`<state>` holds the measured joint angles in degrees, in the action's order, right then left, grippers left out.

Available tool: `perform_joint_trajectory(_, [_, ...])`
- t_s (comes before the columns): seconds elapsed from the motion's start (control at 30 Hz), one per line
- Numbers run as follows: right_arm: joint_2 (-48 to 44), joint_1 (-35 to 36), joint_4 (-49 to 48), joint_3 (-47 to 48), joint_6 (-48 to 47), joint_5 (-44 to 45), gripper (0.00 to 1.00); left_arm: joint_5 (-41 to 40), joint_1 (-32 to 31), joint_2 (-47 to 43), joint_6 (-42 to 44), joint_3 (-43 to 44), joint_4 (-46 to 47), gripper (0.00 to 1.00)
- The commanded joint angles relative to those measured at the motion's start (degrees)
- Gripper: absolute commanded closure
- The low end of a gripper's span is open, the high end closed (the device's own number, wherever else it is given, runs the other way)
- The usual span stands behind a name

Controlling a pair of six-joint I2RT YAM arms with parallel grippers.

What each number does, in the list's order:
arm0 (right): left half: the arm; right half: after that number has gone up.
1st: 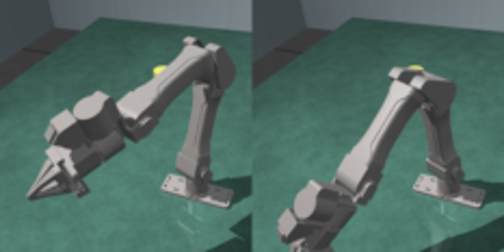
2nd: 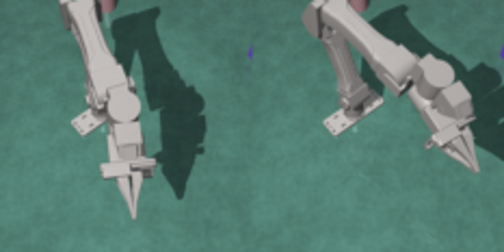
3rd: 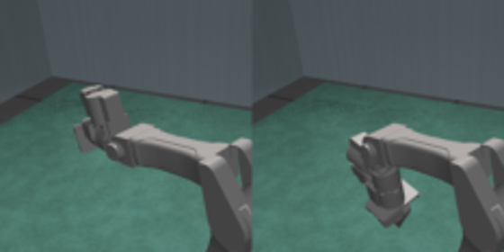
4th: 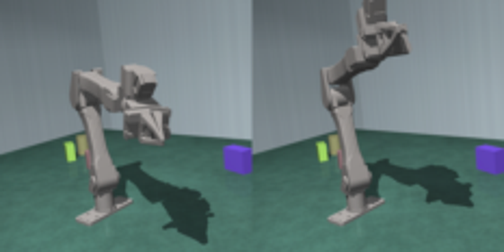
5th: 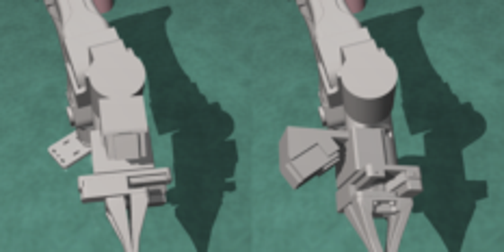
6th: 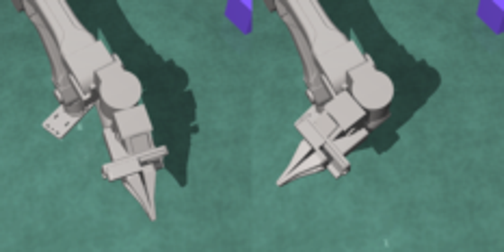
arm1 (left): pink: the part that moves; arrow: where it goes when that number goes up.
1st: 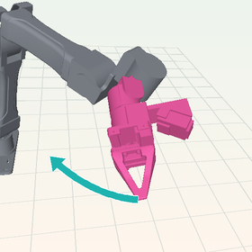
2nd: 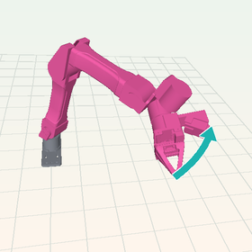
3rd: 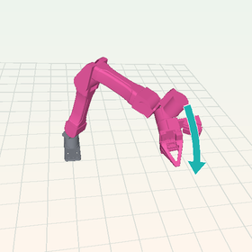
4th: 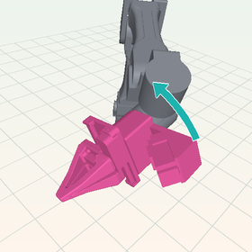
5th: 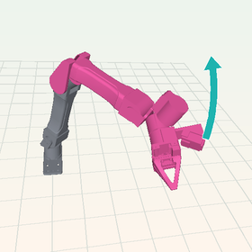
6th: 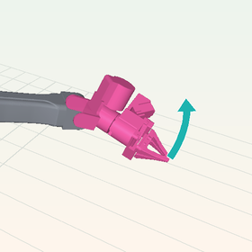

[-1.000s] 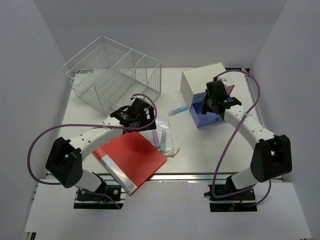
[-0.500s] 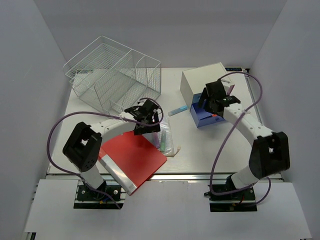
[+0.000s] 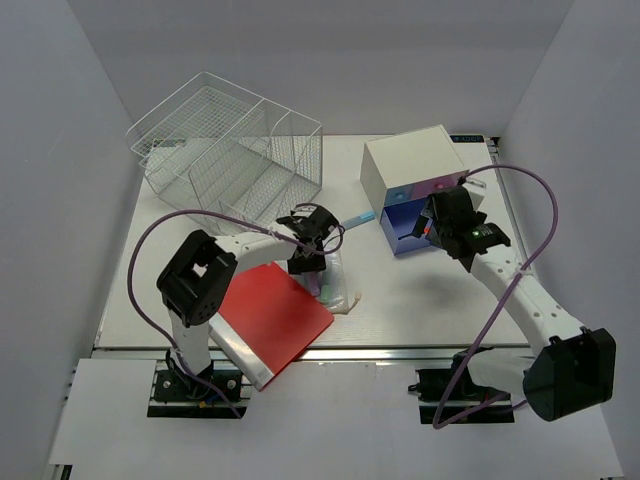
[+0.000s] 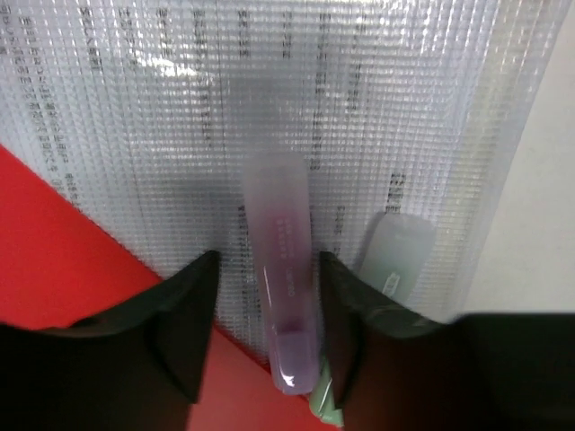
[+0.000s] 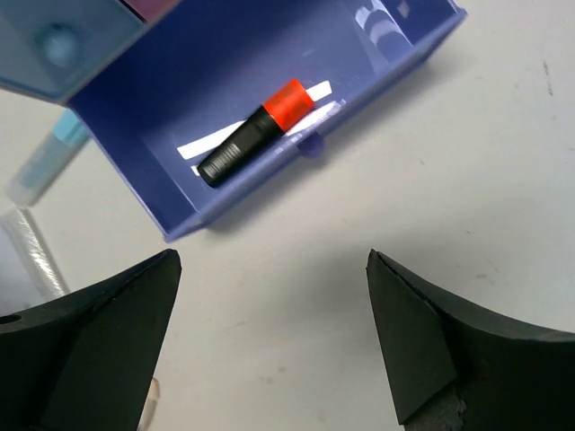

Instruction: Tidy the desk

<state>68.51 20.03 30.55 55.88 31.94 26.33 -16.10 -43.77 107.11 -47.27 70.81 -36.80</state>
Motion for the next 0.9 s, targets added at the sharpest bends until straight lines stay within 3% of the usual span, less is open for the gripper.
perform_joint_trajectory(0.0, [-3.38, -0.08, 2.32, -1.65, -0.92, 2.76, 0.11, -1.83, -0.26, 1.08, -1.51, 2.41, -1.61, 0.45])
perform_joint_trajectory(0.03, [-3.91, -0.08, 2.76, -1.82, -1.09, 3.11, 0.11, -2.44, -0.26, 1.0, -1.69, 2.32, -1.87, 0.54])
perform_joint_trajectory(0.17, [-6.89, -0.08, 3.99, -2.0, -2.5, 3.82, 0.11, -5.25, -0.27, -0.76, -0.64, 3.63, -3.46, 0.72])
perform_joint_trajectory(0.27, [-8.82, -0.08, 5.05, -1.56, -2.94, 4.87, 0.11, -6.14, -0.35, -2.86, 4.18, 5.74, -2.15, 0.77])
perform_joint_trajectory(0.37, [-11.37, -0.17, 5.49, -1.03, -3.38, 6.98, 0.11, -5.18, -0.27, -4.45, 12.08, 9.17, 1.19, 0.8])
perform_joint_trajectory(0.5, [-13.75, -0.52, 8.19, -0.07, -5.58, 14.26, 0.11, 7.01, -1.84, -5.42, 28.78, 12.42, 12.69, 0.8])
perform_joint_trajectory(0.57, [-14.89, -0.87, 9.88, 0.72, -4.87, 19.54, 0.1, 8.71, -3.24, -4.9, 35.47, 14.88, 18.23, 0.8])
perform_joint_trajectory(0.73, [-19.63, -1.22, 7.35, -1.38, -7.07, 19.3, 0.11, 21.6, -5.19, 2.39, 46.99, 22.34, 27.98, 0.8])
perform_joint_trajectory(0.87, [-22.54, -1.49, 5.06, -3.67, -8.73, 20.16, 0.11, 30.5, -6.06, 11.96, 52.62, 36.98, 26.17, 0.79])
